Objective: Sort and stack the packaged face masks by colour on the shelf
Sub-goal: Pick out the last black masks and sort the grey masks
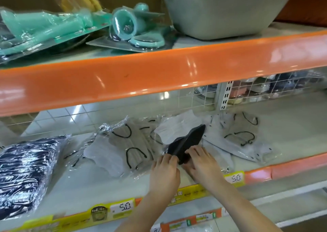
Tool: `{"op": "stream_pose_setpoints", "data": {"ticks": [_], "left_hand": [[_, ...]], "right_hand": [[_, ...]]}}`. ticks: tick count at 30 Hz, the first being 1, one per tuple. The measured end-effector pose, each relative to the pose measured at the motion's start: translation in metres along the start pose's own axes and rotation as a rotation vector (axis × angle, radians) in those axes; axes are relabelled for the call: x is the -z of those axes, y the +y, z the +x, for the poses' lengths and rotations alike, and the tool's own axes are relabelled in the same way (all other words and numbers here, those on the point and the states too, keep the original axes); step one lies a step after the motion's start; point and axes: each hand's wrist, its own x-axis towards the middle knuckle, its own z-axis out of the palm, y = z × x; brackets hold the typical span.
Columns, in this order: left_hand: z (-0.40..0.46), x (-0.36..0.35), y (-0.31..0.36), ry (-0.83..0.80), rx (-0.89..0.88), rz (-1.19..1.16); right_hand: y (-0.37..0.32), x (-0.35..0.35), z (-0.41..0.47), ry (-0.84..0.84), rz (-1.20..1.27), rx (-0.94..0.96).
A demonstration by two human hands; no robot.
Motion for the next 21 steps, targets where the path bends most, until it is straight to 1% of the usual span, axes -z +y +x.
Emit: {"op": "stream_pose_setpoints", "data": {"ticks": [4, 16, 19, 21], "left_hand": [[0.003, -0.01, 0.012, -0.025, 0.016, 0.014], [0.003, -0.018, 0.01, -0.043, 0.02, 0.046], [0.003, -0.019, 0.011, -0.021, 0.011, 0.058], [0.004, -0.018, 0.011, -0.014, 0.003, 0.067]], "right_hand": [[0.006, -0.009, -0.002, 0.018, 0.005, 0.021], [0.008, -0.015, -0.004, 0.062, 0.03, 0.036], [0.007, -0.014, -0.004, 0.109, 0.057, 0.052], [0.006, -0.012, -0.004, 0.105, 0.071, 0.073]]}}
